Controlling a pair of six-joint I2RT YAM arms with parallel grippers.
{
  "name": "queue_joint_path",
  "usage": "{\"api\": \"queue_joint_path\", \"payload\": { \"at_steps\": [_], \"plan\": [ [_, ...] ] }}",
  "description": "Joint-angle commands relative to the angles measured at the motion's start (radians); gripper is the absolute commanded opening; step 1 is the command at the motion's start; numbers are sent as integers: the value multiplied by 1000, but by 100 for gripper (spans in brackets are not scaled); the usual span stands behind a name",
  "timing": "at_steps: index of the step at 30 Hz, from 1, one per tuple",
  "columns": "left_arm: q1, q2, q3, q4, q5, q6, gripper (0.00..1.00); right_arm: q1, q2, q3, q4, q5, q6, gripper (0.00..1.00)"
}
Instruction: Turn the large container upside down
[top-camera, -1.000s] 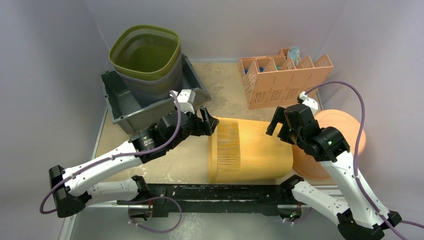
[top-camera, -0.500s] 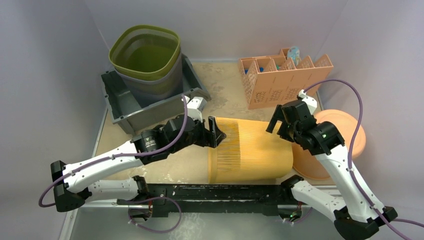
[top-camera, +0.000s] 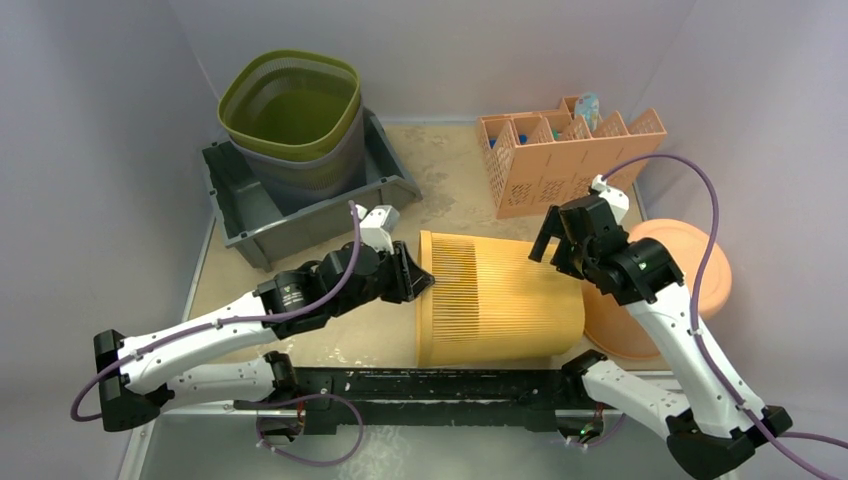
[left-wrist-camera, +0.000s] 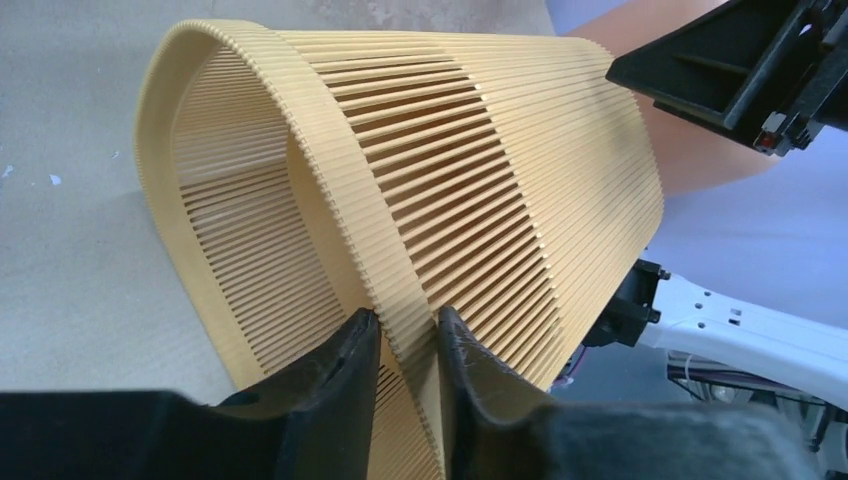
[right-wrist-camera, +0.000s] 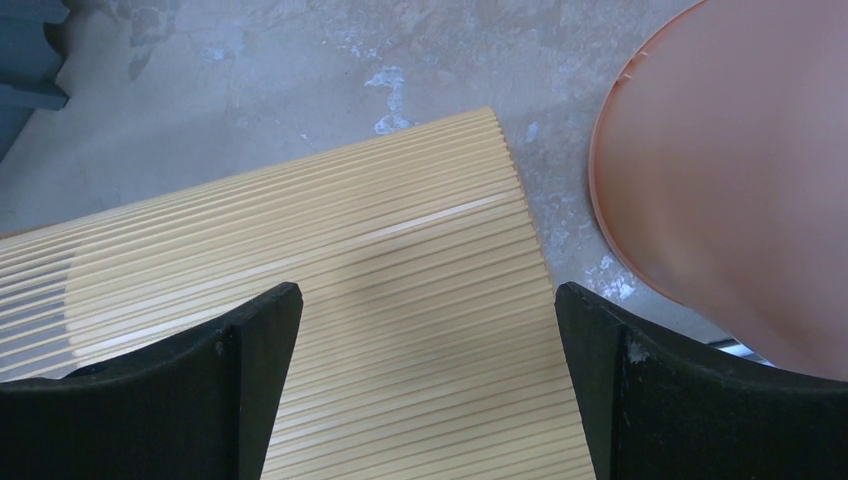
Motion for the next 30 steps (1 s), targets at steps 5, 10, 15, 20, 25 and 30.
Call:
{"api": "queue_joint_path", "payload": {
  "at_steps": [5, 10, 15, 20, 25, 30],
  "plan": [
    [2, -6, 28, -105, -191, -43, 0, -3, 23, 12, -27, 62, -47, 100],
    [4, -39, 46, -114, -304, -15, 0, -4, 26, 7, -6, 49, -30, 100],
    [9, 46, 143, -264, -451, 46, 0, -3, 20, -5, 46, -47, -47, 100],
    [8, 54, 178, -316, -490, 99, 8, -3, -18, -58, 105, -160, -54, 100],
    [8, 72, 225, -313, -442, 106, 19, -3, -87, -153, 185, -249, 0, 100],
    [6, 77, 319, -415, -530, 109, 34, -4, -100, -171, 211, -268, 17, 100]
  ]
}}
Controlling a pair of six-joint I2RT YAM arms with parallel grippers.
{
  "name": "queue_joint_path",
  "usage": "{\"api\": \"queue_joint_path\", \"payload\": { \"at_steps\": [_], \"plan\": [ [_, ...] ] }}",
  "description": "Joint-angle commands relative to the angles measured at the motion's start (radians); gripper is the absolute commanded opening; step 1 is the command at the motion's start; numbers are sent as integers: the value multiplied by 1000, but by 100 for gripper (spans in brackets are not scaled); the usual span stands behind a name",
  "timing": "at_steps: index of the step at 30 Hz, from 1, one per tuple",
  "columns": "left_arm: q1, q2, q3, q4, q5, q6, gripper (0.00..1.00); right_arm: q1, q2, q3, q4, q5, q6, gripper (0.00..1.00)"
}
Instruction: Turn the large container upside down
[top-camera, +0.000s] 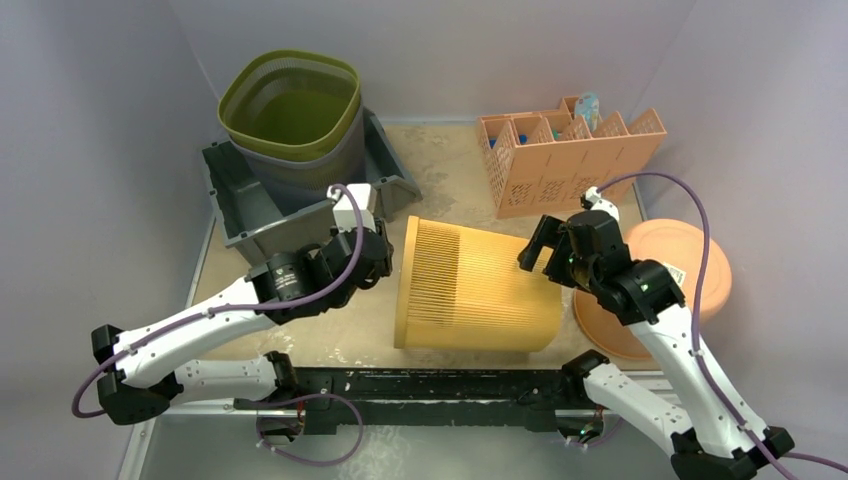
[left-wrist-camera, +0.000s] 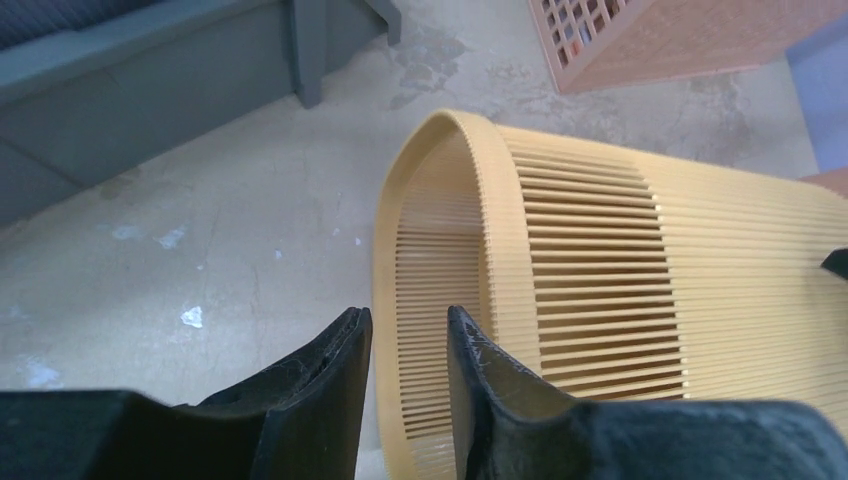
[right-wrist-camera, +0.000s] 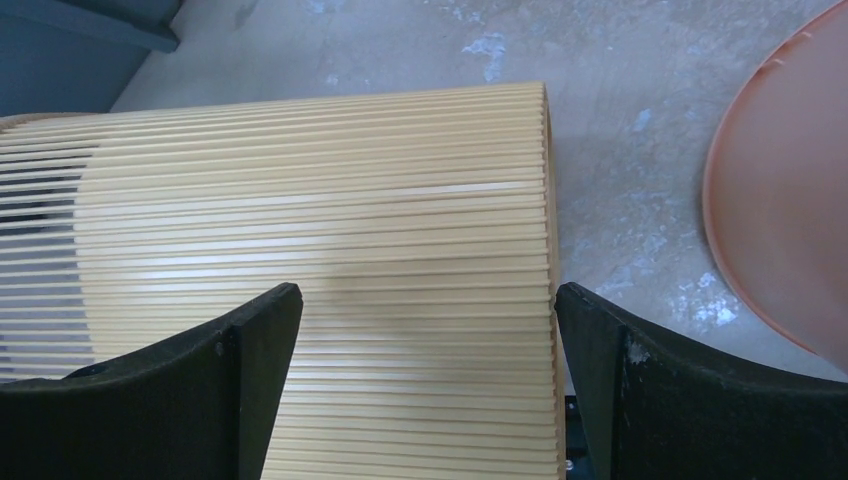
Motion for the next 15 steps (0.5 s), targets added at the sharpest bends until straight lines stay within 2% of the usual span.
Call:
{"api": "queue_joint_path", "payload": {
  "at_steps": [1, 4, 8, 10, 15],
  "plan": [
    [0, 13, 147, -120, -140, 17, 36, 2, 6, -28, 62, -86, 41, 100],
    [1, 52, 218, -189, -186, 34, 42, 3, 24, -36, 64, -96, 41, 100],
    [-1, 44, 241, -144, -106, 55, 46, 3, 45, -44, 62, -91, 30, 100],
    [-2, 57, 283, -185, -106, 38, 47, 3, 41, -55, 85, -108, 29, 100],
    [0, 76, 297, -167, 60, 39, 47, 2, 48, -66, 115, -127, 23, 100]
  ]
}}
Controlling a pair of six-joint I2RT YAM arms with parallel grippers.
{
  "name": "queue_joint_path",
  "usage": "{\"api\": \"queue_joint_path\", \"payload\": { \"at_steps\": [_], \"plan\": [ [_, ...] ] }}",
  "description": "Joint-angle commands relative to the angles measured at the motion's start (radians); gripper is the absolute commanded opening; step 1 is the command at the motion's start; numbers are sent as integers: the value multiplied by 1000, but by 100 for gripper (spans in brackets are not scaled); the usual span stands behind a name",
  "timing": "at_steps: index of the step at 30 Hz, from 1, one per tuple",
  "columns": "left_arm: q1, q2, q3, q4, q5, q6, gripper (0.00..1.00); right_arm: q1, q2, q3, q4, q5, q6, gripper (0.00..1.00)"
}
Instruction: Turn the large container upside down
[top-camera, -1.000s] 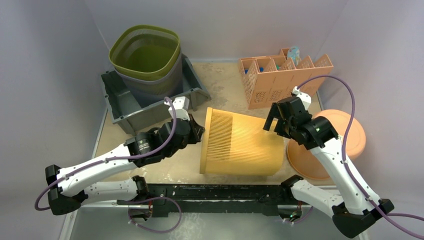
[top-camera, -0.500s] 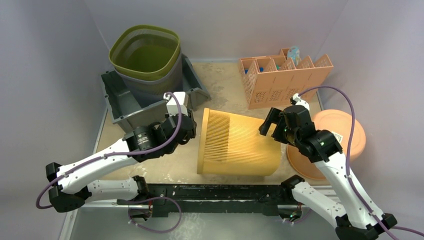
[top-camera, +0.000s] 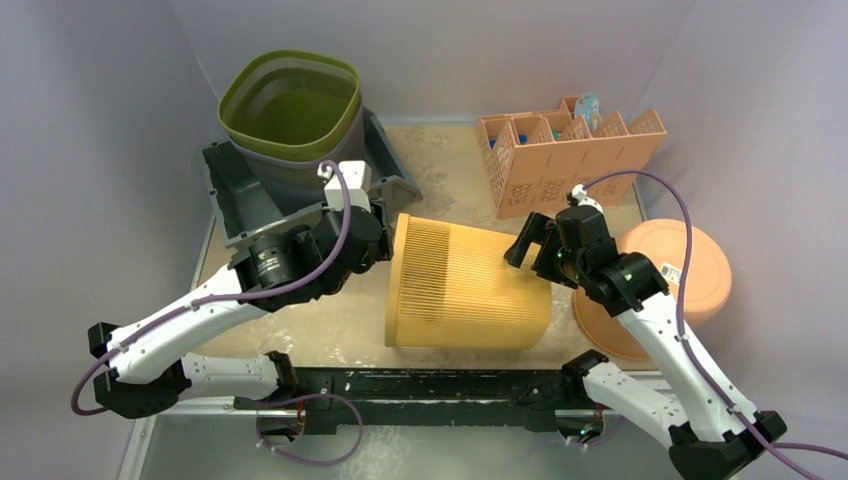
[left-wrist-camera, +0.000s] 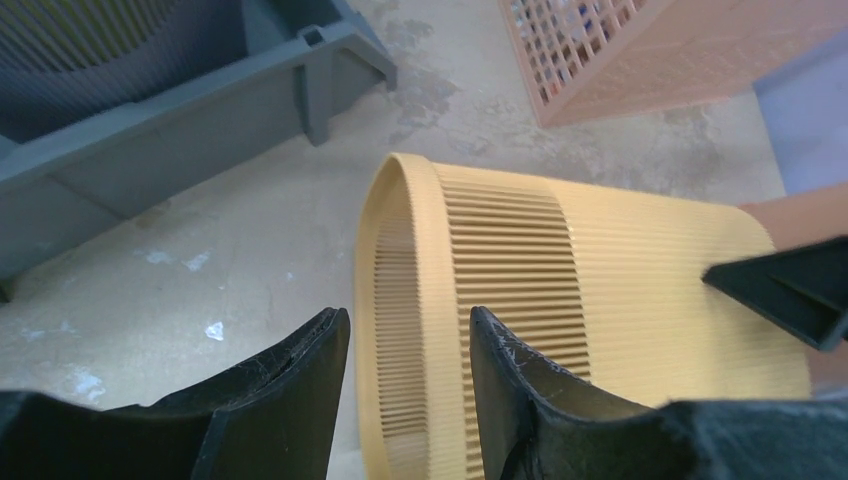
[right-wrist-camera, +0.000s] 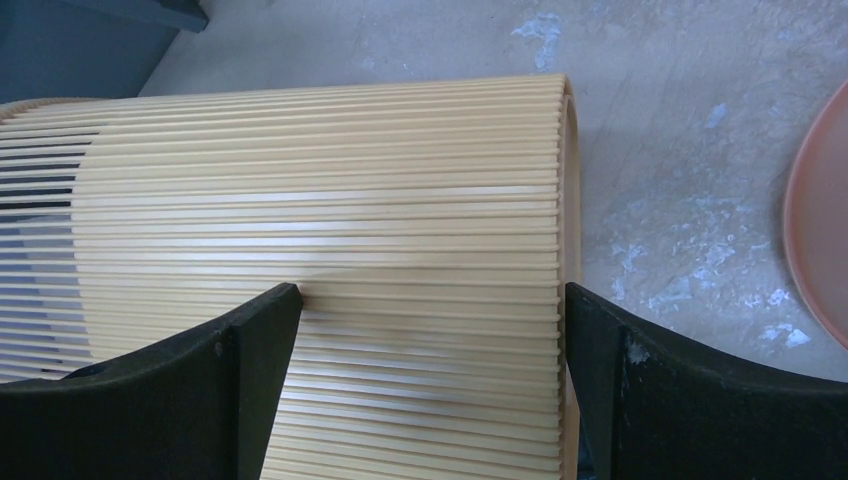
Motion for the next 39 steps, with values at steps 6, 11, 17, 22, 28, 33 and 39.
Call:
{"api": "queue_joint_path", "payload": {
  "at_steps": [6, 11, 17, 22, 28, 33, 39],
  "plan": [
    [0, 54, -76, 24, 204, 55, 41, 2, 26, 29, 44, -108, -13, 100],
    [-1, 42, -159, 92, 213, 42, 28, 2, -9, 38, 114, -177, -37, 100],
    [1, 2, -174, 54, 144, 60, 25, 2, -77, 58, 156, -343, -102, 100],
    [1, -31, -206, 54, 118, 21, 24, 3, -109, 51, 166, -371, -90, 100],
    [1, -82, -227, 66, 106, 14, 23, 2, -142, 40, 243, -426, -29, 100],
    [1, -91, -228, 46, 109, 13, 24, 2, -122, 149, 240, -398, -38, 100],
    [2, -103, -211, 90, 127, 13, 25, 3, -114, 249, 259, -392, -41, 100]
  ]
}}
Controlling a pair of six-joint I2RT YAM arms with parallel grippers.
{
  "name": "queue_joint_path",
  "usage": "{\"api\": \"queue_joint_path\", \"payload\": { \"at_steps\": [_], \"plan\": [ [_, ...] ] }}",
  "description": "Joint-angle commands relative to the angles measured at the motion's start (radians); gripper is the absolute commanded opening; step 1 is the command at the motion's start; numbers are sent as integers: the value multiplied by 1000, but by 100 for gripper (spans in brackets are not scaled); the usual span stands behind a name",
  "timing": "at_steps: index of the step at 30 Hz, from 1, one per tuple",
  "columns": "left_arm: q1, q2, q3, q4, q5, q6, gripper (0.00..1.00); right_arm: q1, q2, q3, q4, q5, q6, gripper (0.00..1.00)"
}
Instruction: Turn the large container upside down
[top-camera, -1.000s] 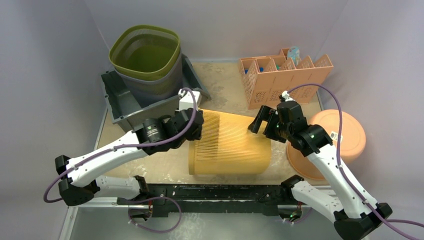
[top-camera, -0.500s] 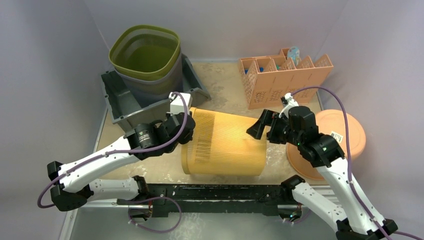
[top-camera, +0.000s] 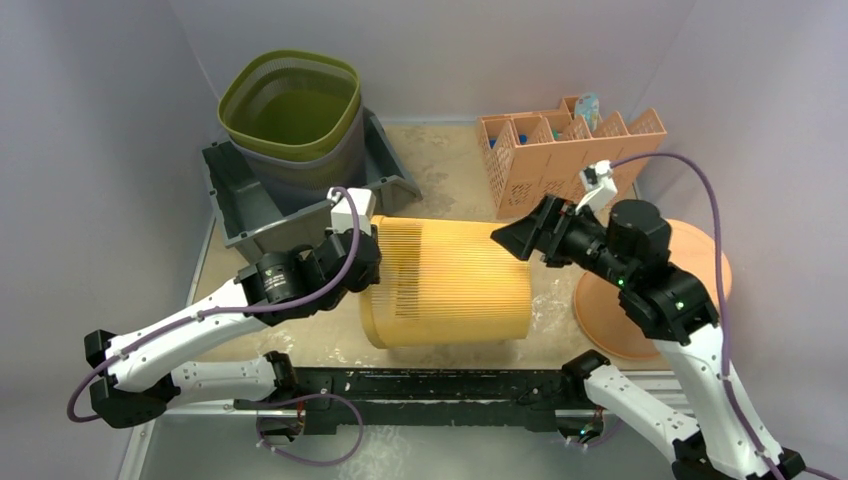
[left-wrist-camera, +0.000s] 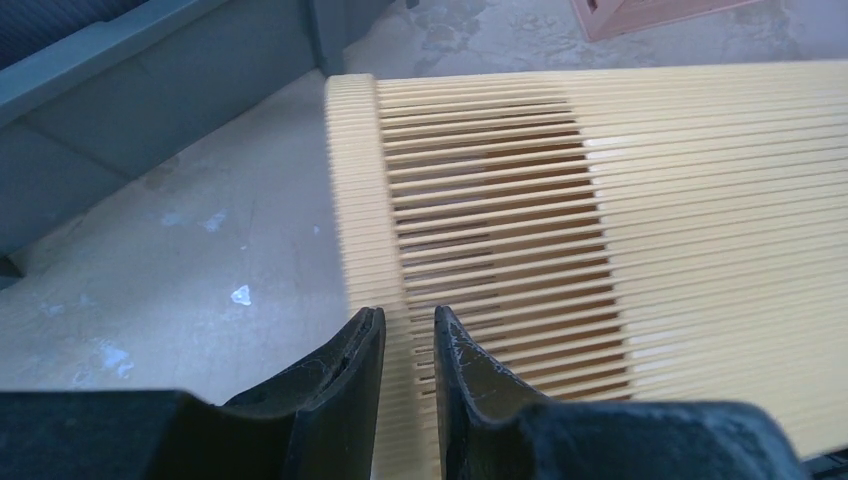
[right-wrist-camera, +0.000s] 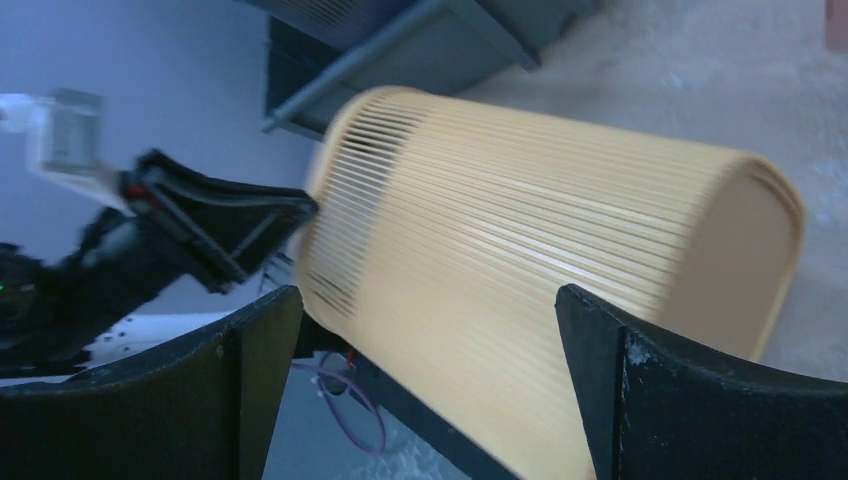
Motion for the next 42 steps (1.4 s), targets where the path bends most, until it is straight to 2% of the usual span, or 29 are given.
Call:
{"api": "queue_joint_path", "payload": {
  "at_steps": [1, 8, 11, 15, 21, 30, 36, 42],
  "plan": [
    [-4, -14, 2, 79, 48, -18, 25, 6, -11, 94, 129, -57, 10, 100],
    [-4, 17, -55, 246, 62, 7, 26, 7, 52, 129, 132, -88, -19, 100],
    [-3, 27, -25, 251, 49, 14, 26, 6, 49, 159, -8, 24, -10, 100],
    [-4, 21, 2, 226, 42, 35, 26, 6, 62, 172, -279, 363, 24, 100],
    [-5, 13, 52, 187, 54, 30, 26, 7, 57, 39, -408, 494, 138, 100],
    [-5, 65, 17, 211, 115, 36, 27, 7, 26, -92, -295, 413, 138, 100],
    [-4, 40, -48, 227, 40, 38, 22, 6, -28, -156, -172, 295, 72, 100],
    [-4, 69, -68, 206, 45, 29, 22, 7, -39, -109, -134, 244, -6, 100]
  ]
}}
